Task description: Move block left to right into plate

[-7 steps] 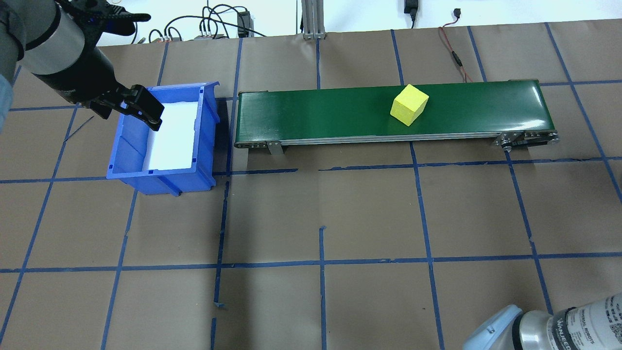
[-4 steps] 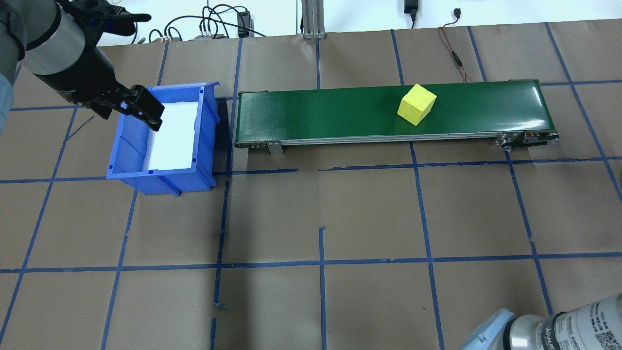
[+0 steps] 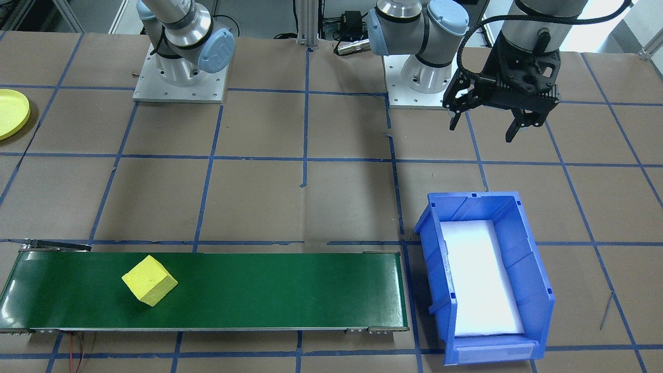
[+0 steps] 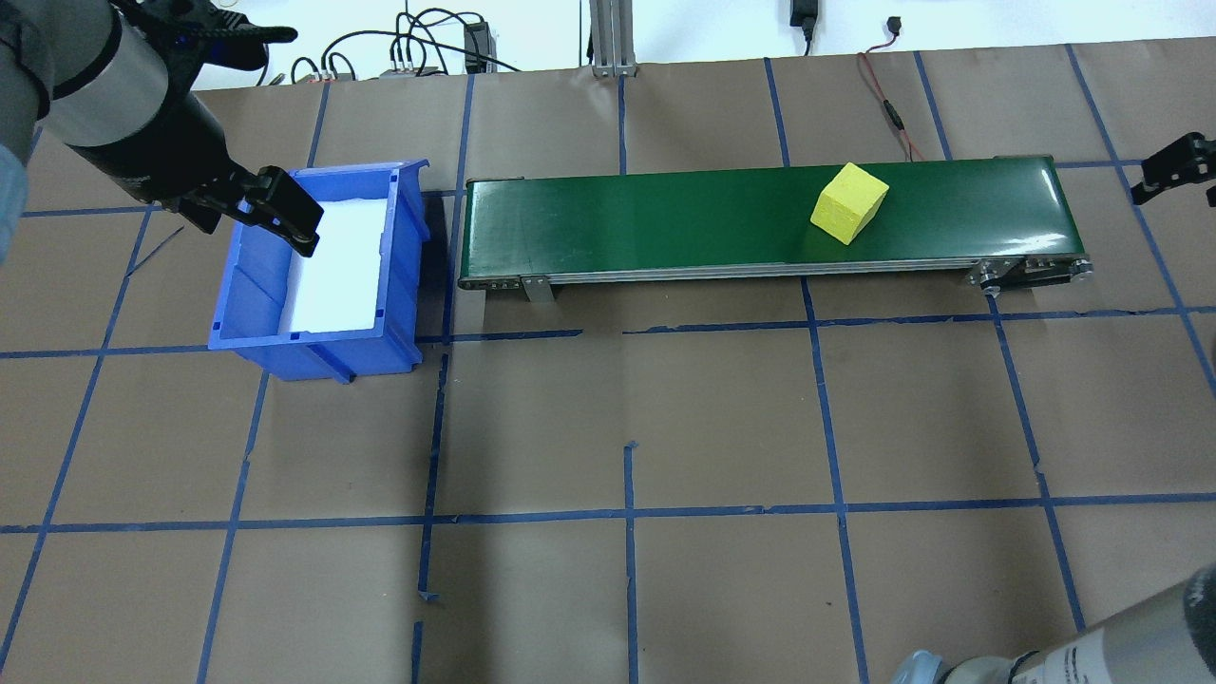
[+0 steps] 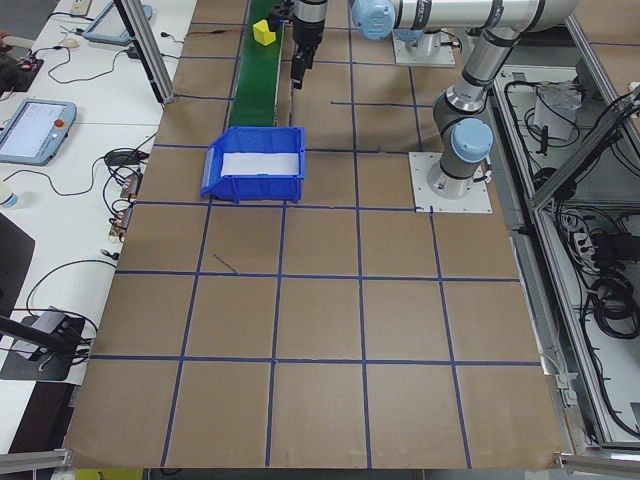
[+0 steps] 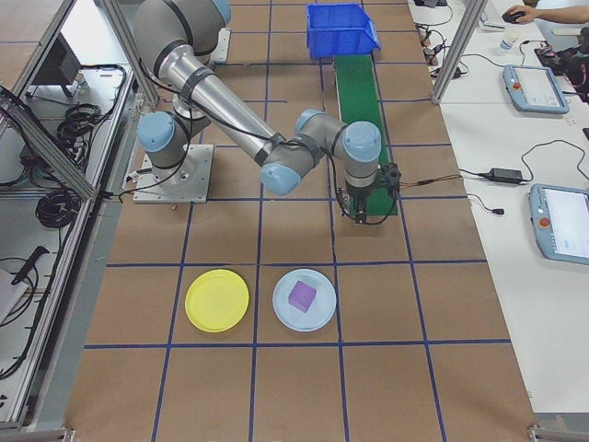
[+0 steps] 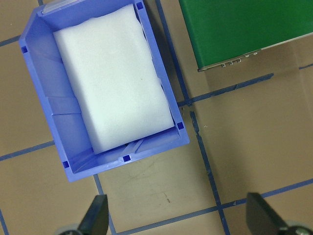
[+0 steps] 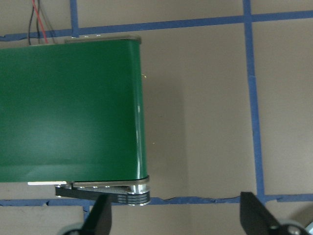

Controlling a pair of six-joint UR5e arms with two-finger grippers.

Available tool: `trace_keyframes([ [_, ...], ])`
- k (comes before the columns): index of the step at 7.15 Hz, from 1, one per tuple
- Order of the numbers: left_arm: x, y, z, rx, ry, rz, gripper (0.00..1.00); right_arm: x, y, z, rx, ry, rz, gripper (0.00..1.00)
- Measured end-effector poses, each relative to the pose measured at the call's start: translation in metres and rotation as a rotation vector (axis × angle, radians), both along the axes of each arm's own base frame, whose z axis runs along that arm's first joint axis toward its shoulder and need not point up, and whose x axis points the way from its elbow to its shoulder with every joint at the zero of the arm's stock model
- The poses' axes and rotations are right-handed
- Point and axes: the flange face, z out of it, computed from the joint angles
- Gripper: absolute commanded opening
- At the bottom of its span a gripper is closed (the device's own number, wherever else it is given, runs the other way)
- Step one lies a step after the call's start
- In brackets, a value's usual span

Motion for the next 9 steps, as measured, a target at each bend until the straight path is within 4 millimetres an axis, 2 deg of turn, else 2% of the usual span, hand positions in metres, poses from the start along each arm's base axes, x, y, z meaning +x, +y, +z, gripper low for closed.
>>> trace_keyframes([
  [3, 0.002, -0.002, -0.002, 0.004, 0.001, 0.0, 1.0, 0.096, -0.027, -0.002, 0.04, -0.029, -0.146, 1.0],
  [5, 0.003, -0.002, 0.0, -0.001, 0.0, 0.001, 1.0, 0.143, -0.037, -0.004, 0.059, -0.055, -0.256, 1.0],
  [6, 0.004, -0.003, 0.002, -0.005, 0.0, 0.002, 1.0, 0.154, -0.039, -0.007, 0.073, -0.072, -0.328, 0.99],
  [9, 0.004, -0.006, 0.003, -0.008, -0.001, 0.001, 1.0, 0.167, -0.044, -0.019, 0.12, -0.149, -0.492, 0.98],
])
